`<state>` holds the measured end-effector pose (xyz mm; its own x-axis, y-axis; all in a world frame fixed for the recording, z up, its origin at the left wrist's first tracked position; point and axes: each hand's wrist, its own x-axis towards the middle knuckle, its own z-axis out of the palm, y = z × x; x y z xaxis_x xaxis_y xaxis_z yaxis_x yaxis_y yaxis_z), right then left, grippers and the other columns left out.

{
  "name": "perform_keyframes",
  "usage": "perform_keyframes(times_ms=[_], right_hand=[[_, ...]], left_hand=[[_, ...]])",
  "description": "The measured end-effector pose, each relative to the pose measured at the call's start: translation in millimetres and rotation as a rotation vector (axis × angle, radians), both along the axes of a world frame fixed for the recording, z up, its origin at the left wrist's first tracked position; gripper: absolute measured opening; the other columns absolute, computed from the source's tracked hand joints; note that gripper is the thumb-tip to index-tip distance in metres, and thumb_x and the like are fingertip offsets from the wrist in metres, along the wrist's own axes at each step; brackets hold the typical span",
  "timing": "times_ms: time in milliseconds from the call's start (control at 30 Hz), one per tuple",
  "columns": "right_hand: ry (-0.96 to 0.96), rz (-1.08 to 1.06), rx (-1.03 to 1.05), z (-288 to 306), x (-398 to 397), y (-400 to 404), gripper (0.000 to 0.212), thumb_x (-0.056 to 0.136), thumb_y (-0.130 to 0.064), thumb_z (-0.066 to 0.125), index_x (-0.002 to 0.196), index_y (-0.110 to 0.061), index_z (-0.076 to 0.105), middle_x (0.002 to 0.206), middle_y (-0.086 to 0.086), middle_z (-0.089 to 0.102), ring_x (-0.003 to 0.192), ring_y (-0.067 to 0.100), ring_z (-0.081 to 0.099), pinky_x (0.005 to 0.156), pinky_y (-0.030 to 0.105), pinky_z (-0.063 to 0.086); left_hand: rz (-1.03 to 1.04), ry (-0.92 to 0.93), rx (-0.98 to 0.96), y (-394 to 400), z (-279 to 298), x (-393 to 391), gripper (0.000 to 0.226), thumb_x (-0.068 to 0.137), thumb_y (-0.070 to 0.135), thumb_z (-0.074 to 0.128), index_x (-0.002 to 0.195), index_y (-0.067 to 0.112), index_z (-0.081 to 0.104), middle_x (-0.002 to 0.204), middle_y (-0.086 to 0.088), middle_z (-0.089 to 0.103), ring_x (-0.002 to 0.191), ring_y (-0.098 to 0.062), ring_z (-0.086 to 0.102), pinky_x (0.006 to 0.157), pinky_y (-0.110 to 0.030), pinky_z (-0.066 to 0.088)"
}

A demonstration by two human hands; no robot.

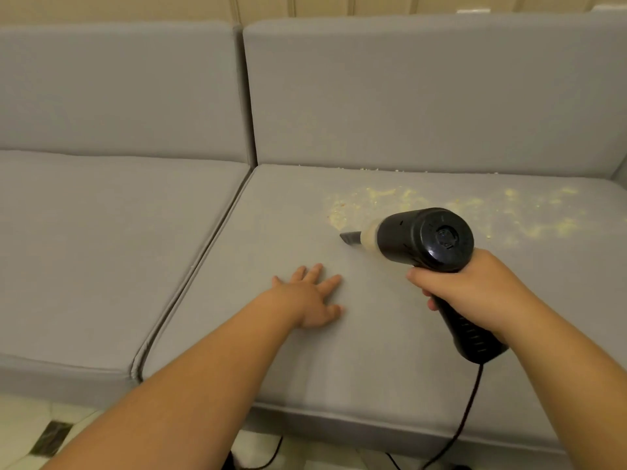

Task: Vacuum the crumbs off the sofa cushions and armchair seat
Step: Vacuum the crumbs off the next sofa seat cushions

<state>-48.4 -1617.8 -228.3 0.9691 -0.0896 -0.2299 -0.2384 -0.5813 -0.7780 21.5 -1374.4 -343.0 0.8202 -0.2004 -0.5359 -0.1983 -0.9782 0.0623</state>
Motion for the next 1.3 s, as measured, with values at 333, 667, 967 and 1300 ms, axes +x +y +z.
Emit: perform_keyframes(times_ms=[333,667,967,1300], right_hand=[[-0.031,-0.2,0.04,-2.2,-6.3,-21.9,0.016,0.087,-0.03,0.079,0.084,-0.015,0.074,0.066,0.008,0.076,0.078,0.03,0.076,0.068,0.034,0.052],[-0.013,-0.131,0.058,-5.4,9.4,-3.7,0.02,0.088,-0.028,0.078,0.089,-0.009,0.075,0.077,0.01,0.077,0.06,0.013,0.075,0.068,0.033,0.055],[-0.032,-0.124,0.045,-10.8,35.6,10.2,0.019,0.086,-0.032,0.08,0.083,-0.014,0.074,0.071,0.008,0.076,0.066,0.019,0.076,0.067,0.031,0.054],[-0.023,-0.12,-0.009,-5.8,49.8,3.3,0.021,0.086,-0.034,0.077,0.084,-0.014,0.073,0.067,0.005,0.076,0.071,0.02,0.076,0.07,0.034,0.054]], left_hand=[[-0.007,-0.041,-0.019,-4.7,-17.4,11.2,0.074,0.098,0.077,0.023,0.16,0.053,-0.01,0.171,0.009,-0.02,0.159,-0.025,-0.015,0.12,-0.072,0.0],[0.056,-0.026,-0.043,-5.1,-14.4,33.3,0.074,0.098,0.076,0.025,0.16,0.053,-0.009,0.171,0.009,-0.02,0.159,-0.026,-0.016,0.12,-0.071,-0.001],[0.053,-0.054,-0.019,5.1,-19.3,41.5,0.074,0.099,0.076,0.023,0.16,0.051,-0.011,0.171,0.009,-0.021,0.159,-0.025,-0.016,0.12,-0.071,-0.002],[0.063,-0.065,-0.029,9.4,-22.2,54.3,0.076,0.099,0.076,0.024,0.161,0.049,-0.011,0.171,0.01,-0.02,0.159,-0.023,-0.017,0.121,-0.069,-0.004]])
